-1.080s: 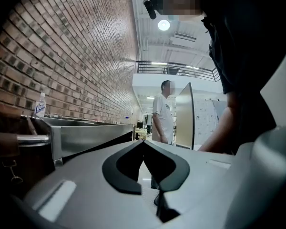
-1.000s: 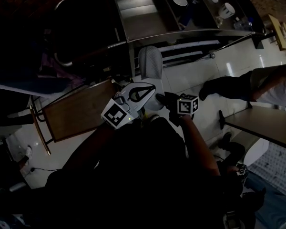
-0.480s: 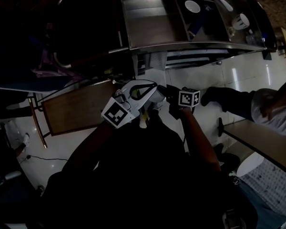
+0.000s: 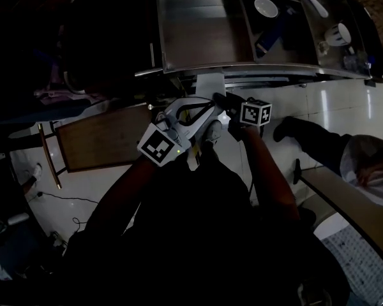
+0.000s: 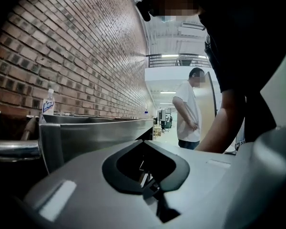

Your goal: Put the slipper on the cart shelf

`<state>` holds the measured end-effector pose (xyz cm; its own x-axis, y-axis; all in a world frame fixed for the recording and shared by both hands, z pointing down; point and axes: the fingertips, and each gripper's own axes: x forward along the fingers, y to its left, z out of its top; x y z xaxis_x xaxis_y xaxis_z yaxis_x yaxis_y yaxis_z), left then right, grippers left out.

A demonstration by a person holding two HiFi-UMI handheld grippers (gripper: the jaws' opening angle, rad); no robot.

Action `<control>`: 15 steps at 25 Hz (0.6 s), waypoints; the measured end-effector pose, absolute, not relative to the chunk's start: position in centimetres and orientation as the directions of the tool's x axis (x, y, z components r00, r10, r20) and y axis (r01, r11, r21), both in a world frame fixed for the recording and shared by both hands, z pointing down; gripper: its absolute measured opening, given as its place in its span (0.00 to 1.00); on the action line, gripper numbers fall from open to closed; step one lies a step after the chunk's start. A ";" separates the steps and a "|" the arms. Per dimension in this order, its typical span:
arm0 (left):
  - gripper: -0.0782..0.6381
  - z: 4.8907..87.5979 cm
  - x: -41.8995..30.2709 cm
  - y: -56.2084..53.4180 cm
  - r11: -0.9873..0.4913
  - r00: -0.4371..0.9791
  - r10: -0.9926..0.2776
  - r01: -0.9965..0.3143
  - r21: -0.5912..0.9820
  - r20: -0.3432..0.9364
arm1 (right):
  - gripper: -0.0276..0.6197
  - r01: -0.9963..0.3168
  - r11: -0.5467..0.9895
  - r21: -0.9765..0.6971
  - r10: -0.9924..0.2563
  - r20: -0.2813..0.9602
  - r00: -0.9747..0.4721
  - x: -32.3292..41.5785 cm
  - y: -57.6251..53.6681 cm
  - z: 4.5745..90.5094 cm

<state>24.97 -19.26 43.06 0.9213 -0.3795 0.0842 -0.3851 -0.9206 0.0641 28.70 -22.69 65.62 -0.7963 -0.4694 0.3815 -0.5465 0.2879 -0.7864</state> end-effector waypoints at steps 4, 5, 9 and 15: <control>0.11 43.7 25.9 -20.5 -0.914 0.914 -0.397 -0.402 0.058 0.089 | 0.15 -0.573 0.325 -0.753 -0.501 0.377 -0.779 29.3 -25.5 65.9; 0.11 43.8 26.0 -20.6 -0.913 0.912 -0.399 -0.405 0.056 0.091 | 0.15 -0.583 0.326 -0.744 -0.510 0.381 -0.771 29.5 -26.0 66.1; 0.11 44.1 26.1 -20.8 -0.902 0.903 -0.419 -0.426 0.065 0.097 | 0.15 -0.614 0.337 -0.714 -0.536 0.391 -0.748 30.3 -28.1 66.7; 0.11 44.9 25.7 -21.4 -0.883 0.885 -0.454 -0.462 0.075 0.105 | 0.15 -0.694 0.468 -0.547 -0.591 0.390 -0.706 30.5 -30.9 66.3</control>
<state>25.74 -21.36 44.90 0.8847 -0.4541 0.1051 -0.4624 -0.8834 0.0754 30.50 -30.94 66.29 -0.7057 -0.5914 0.3902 -0.6944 0.4678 -0.5468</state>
